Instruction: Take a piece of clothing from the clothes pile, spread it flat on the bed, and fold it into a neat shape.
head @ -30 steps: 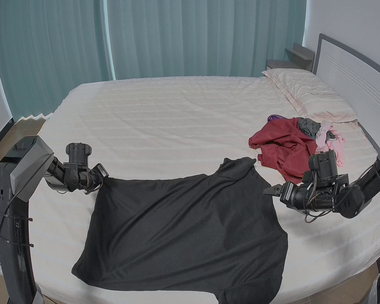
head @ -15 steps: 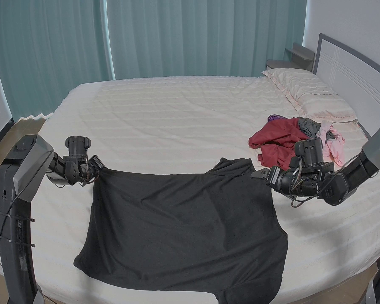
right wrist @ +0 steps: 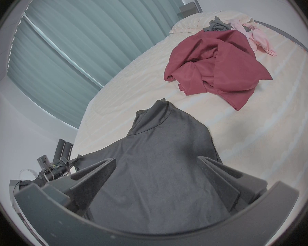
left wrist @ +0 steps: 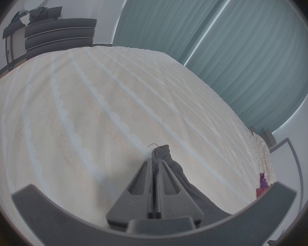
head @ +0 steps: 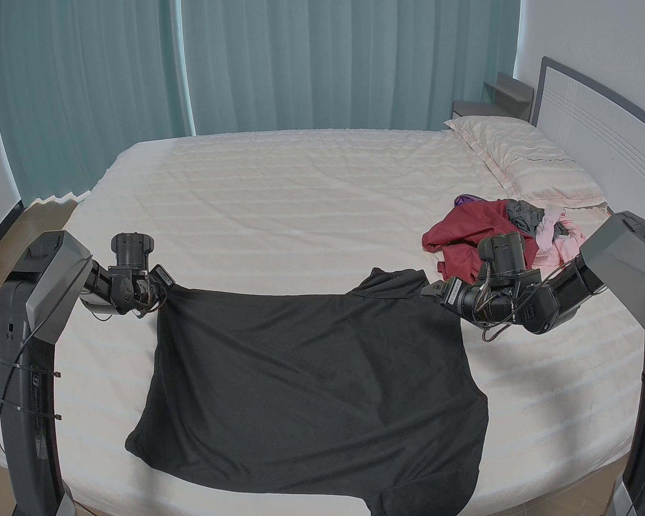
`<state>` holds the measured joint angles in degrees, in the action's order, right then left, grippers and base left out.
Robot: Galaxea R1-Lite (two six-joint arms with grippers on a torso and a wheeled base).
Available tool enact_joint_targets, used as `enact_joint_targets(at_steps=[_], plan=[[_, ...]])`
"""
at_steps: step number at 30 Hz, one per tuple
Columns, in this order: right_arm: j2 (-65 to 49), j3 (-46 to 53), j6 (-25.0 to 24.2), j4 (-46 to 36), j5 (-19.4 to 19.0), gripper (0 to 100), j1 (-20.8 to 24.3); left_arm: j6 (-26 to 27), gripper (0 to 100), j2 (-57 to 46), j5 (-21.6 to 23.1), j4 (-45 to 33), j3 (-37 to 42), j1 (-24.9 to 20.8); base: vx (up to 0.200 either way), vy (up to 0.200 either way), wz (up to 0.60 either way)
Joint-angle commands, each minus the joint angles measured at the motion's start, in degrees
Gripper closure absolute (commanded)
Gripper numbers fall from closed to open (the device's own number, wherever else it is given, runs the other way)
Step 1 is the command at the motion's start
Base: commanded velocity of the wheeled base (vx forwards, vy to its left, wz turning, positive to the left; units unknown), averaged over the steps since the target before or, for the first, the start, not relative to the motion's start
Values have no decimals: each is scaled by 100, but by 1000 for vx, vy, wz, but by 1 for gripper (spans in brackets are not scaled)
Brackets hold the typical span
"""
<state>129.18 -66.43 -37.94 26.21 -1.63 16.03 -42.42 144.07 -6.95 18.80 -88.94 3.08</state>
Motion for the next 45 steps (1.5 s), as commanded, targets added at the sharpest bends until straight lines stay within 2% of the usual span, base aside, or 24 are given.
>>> enact_joint_targets(at_steps=[1,8,13,24,30,31,40,42,45], plan=[[573,-433,164,-46,23,0,-170,-20,100,-2,9,-87,9,-18,0,0,0],[1127,-1057,665,-107,40,0,-285,-20,100,-37,1,-104,44,-36,0,0,0],[1548,-1575,928,-169,295,0,-293,-20,100,-46,1,-245,79,-36,0,0,0],[2102,-2269,964,-169,330,0,-311,-20,100,-54,1,-342,158,-45,0,0,0],[2172,-2340,972,-213,313,0,-329,-20,100,-63,1,-342,167,-36,0,0,0],[2172,-2340,972,-204,304,100,-337,-20,100,-63,1,-342,176,-36,0,0,0],[1812,-2252,735,-107,286,100,-425,-3,100,-142,-8,-333,184,-36,0,0,0],[1478,-2059,410,7,295,100,-443,-20,100,-283,-8,-333,184,-36,0,0,0],[942,-1531,199,218,207,100,-460,-266,100,-450,-8,-307,176,-10,0,0,0]])
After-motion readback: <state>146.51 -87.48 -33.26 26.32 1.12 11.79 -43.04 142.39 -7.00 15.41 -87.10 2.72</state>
